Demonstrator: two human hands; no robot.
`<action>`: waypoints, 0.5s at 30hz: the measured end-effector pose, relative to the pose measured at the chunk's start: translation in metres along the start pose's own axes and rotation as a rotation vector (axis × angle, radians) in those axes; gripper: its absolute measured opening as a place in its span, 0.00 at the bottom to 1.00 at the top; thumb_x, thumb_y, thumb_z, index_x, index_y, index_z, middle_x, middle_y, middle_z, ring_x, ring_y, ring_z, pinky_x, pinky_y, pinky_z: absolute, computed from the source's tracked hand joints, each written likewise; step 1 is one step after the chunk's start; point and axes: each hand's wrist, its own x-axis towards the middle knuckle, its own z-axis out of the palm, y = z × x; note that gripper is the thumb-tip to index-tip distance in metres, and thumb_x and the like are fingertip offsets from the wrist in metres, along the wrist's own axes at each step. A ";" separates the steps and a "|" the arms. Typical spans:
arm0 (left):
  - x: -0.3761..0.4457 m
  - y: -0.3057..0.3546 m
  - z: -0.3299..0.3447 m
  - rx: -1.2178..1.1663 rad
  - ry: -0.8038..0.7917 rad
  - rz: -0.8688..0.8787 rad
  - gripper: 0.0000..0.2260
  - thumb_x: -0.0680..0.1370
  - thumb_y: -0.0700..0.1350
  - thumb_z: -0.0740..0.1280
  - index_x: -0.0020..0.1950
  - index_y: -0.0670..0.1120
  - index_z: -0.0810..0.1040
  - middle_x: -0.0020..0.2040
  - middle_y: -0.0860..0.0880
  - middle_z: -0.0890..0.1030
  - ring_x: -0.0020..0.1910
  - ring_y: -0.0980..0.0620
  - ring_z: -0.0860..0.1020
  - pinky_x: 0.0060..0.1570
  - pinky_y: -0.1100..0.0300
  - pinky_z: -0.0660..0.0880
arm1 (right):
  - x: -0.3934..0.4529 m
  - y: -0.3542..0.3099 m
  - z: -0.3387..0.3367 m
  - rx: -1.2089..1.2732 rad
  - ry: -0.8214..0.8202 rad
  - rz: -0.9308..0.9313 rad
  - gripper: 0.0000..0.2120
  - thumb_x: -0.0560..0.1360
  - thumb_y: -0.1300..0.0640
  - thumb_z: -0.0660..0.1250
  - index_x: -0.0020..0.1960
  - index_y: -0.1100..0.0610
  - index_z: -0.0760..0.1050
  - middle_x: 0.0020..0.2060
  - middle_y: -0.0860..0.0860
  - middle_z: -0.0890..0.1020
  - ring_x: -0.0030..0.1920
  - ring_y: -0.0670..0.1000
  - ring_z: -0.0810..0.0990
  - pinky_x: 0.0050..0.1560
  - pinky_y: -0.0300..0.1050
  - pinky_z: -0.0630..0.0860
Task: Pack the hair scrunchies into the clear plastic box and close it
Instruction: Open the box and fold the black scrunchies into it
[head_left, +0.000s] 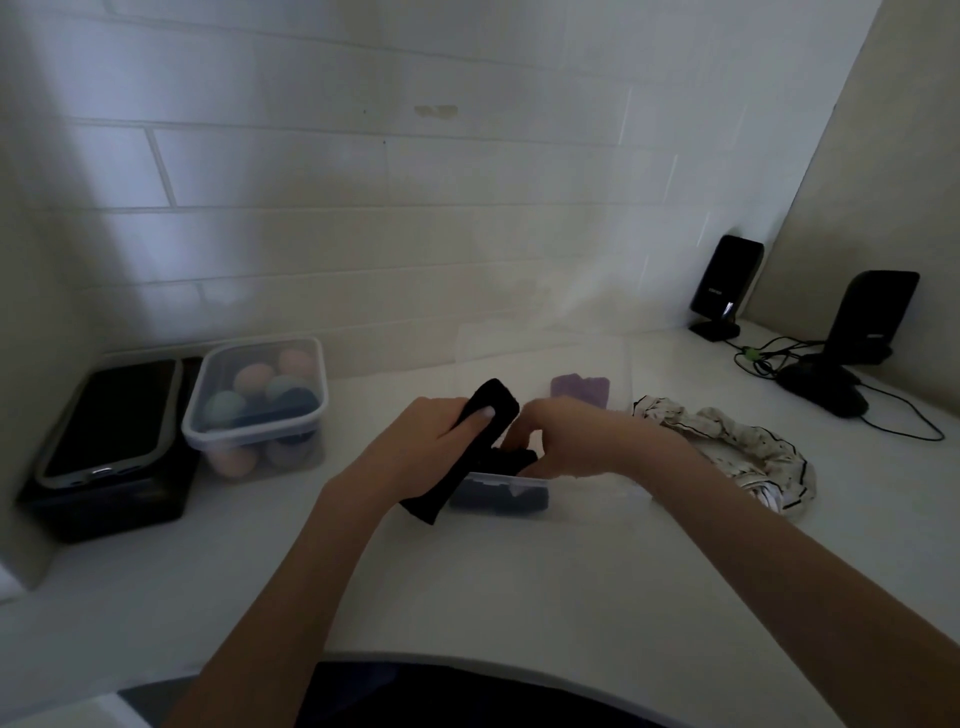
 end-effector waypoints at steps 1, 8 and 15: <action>0.000 0.001 0.000 0.005 -0.001 0.007 0.19 0.80 0.53 0.56 0.35 0.42 0.69 0.34 0.40 0.77 0.32 0.48 0.73 0.33 0.58 0.64 | 0.001 0.000 0.003 -0.030 0.017 -0.002 0.14 0.72 0.52 0.70 0.57 0.52 0.80 0.49 0.50 0.81 0.39 0.50 0.78 0.48 0.45 0.77; 0.004 0.004 -0.003 0.116 -0.134 0.001 0.20 0.80 0.54 0.53 0.36 0.42 0.68 0.33 0.47 0.72 0.33 0.50 0.69 0.34 0.61 0.62 | 0.004 0.003 0.014 -0.012 0.140 -0.006 0.11 0.71 0.52 0.70 0.52 0.53 0.82 0.46 0.54 0.84 0.41 0.53 0.79 0.48 0.46 0.78; 0.003 0.005 -0.002 0.134 -0.160 0.002 0.19 0.80 0.54 0.54 0.32 0.47 0.65 0.31 0.50 0.69 0.31 0.53 0.68 0.34 0.60 0.62 | -0.003 0.009 0.015 0.144 0.193 -0.015 0.08 0.71 0.56 0.72 0.49 0.55 0.83 0.28 0.39 0.76 0.25 0.38 0.73 0.30 0.26 0.67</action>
